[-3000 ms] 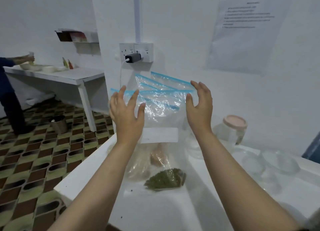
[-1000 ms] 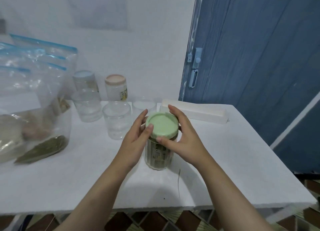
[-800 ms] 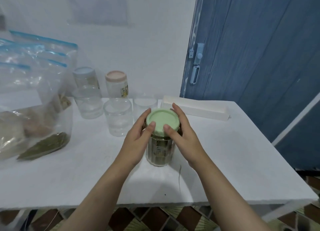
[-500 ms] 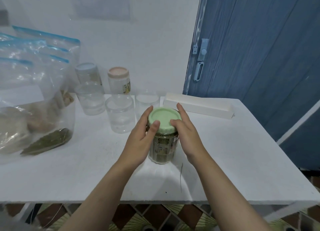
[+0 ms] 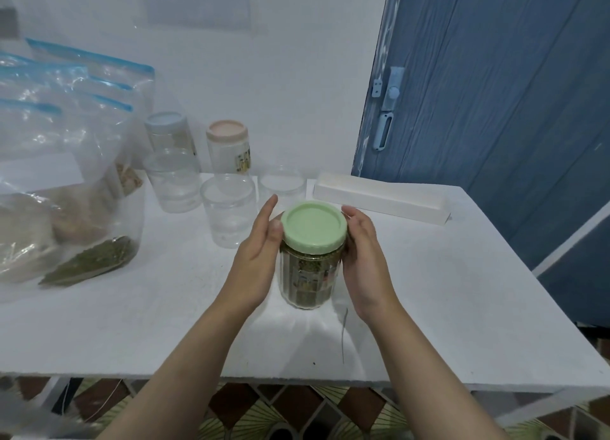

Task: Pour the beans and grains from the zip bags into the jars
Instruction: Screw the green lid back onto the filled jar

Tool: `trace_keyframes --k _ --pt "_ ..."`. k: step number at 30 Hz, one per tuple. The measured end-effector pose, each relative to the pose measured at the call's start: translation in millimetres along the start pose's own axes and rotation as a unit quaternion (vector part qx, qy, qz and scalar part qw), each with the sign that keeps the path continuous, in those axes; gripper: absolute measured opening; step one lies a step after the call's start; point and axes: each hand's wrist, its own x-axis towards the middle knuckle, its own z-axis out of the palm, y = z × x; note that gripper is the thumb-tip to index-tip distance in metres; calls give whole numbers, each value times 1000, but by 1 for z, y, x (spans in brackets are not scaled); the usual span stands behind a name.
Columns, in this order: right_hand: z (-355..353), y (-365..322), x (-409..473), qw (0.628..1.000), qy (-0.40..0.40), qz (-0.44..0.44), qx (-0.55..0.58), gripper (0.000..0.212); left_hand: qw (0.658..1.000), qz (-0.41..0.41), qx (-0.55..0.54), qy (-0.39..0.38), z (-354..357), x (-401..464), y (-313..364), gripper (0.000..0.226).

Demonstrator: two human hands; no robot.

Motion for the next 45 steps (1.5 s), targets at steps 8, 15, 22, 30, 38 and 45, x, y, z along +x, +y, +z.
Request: trace_keyframes --k 8,15,22,30,38,45 --pt "-11 -3 2 995 -85 9 -50 33 1000 5 16 -10 -2 -2 -1 56" --pt "-25 -13 5 976 -169 19 -136 58 998 17 12 -59 -5 1 -2 69" --pt "-30 -11 10 976 -185 28 -109 67 996 20 7 -91 -9 1 -2 75" --pt "-22 -6 5 973 -192 -2 -130 66 996 19 -2 -91 -10 7 -1 78" --pt "2 9 -9 990 -121 -34 -63 57 995 33 -72 -52 7 -1 -5 58" --pt "26 17 -12 991 8 -99 -92 49 987 76 -69 121 46 1 -6 28"
